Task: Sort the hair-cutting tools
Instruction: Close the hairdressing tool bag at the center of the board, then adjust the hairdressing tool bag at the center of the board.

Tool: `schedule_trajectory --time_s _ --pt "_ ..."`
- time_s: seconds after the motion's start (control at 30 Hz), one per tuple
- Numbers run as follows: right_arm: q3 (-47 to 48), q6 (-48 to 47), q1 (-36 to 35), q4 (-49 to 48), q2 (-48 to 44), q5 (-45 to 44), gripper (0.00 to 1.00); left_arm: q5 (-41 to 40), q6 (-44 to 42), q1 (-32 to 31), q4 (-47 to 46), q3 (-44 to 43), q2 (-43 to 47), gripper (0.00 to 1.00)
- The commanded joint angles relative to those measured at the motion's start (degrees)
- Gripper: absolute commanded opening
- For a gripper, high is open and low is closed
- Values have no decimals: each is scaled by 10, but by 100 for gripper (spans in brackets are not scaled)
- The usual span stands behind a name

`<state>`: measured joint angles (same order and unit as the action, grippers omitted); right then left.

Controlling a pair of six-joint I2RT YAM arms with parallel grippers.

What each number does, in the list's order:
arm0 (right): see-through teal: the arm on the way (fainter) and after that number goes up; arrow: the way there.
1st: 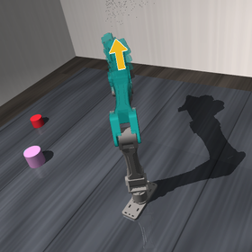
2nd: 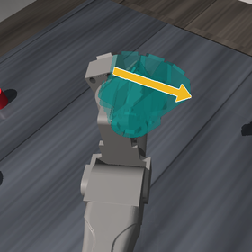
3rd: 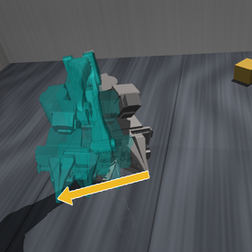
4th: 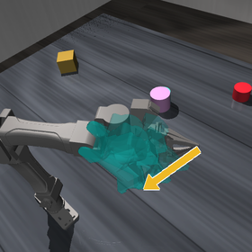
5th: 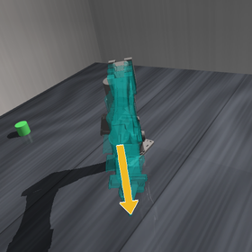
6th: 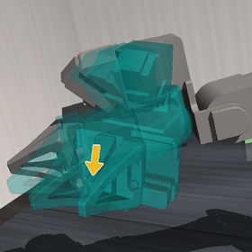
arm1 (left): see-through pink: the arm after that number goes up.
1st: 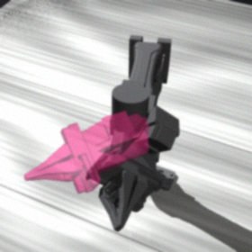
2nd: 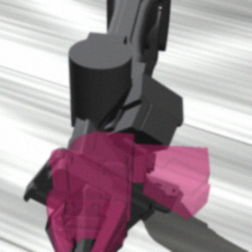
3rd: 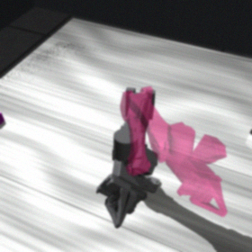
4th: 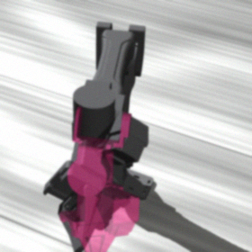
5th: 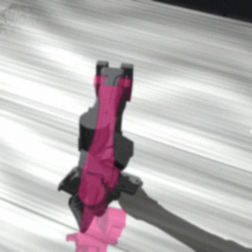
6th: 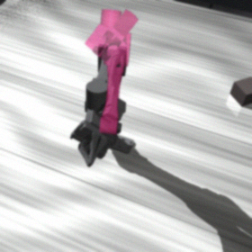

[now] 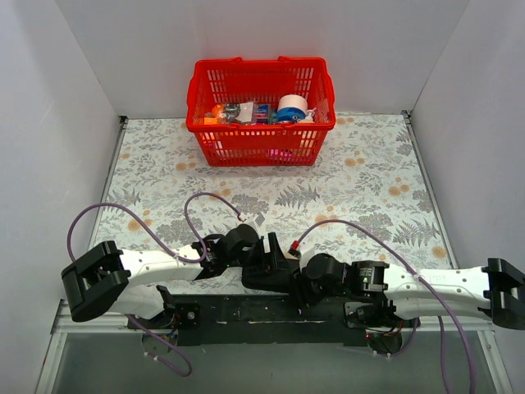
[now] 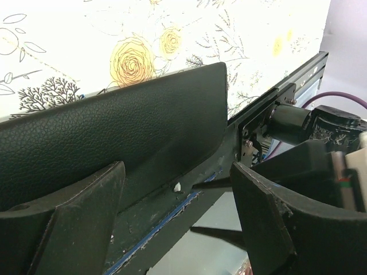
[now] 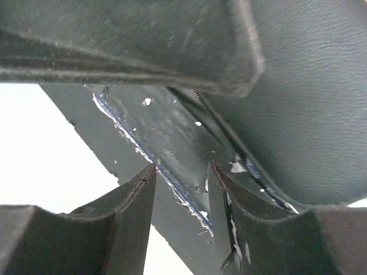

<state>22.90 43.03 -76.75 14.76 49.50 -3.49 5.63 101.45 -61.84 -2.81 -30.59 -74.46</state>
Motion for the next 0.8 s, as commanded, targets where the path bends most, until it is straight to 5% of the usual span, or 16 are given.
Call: schedule_trajectory --time_s 0.0,0.77 --pt "9 43 -36 -63 44 -13 49 -2 -8 -2 35 30 -14 75" --pt "-36 80 -39 -44 90 -233 51 -9 -12 -2 63 26 8 75"
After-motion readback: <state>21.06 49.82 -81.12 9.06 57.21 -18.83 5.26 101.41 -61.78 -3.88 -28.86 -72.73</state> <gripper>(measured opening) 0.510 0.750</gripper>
